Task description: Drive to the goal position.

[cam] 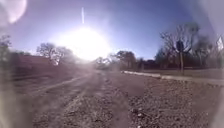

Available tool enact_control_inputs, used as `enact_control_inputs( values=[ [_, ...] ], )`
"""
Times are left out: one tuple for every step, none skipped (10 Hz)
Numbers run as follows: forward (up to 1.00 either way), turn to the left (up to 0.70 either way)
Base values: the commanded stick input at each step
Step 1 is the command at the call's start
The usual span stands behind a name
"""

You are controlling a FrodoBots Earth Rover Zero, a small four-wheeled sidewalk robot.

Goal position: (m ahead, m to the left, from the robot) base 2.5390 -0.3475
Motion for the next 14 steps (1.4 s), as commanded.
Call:
enact_control_inputs(
  values=[
    [0.50,0.00],
    [0.50,0.00],
    [0.50,0.00],
    [0.50,0.00],
    [0.50,0.00],
    [0.50,0.00],
    [0.50,0.00],
    [0.50,0.00],
    [0.50,0.00],
    [0.50,0.00],
    [0.50,0.00],
    [0.50,0.00],
    [0.50,0.00],
    [0.50,0.00]
  ],
)
